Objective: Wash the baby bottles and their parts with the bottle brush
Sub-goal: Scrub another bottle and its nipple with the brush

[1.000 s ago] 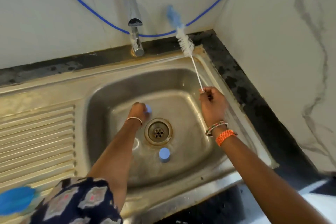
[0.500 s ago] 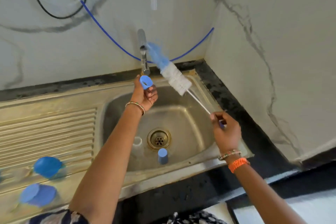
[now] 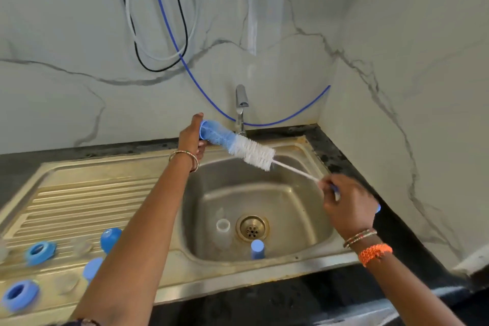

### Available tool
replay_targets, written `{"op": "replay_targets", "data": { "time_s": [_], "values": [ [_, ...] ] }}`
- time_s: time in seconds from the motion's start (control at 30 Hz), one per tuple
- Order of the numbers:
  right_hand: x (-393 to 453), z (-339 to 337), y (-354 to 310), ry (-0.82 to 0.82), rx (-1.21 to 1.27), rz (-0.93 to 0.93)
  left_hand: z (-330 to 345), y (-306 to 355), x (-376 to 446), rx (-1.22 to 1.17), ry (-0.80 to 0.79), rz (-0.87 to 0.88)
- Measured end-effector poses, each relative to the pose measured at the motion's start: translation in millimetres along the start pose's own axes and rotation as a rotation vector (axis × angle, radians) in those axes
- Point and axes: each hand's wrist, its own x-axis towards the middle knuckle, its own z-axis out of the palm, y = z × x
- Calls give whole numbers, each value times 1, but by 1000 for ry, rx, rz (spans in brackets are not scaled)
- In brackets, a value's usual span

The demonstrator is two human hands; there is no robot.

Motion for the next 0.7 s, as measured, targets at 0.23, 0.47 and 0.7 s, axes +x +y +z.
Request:
{"op": "replay_targets", "data": {
  "time_s": [0.23,0.47,0.7],
  "values": [
    [24,-7,-36,309,-231,-359,-16,5,9,19,37,-2],
    [45,-9,-63,-813,487,529,-29,4,16,-518,-277,-92],
    [49,0,-66,-540,-48,179,-43,4,32,-375,-45,-54]
  ]
}}
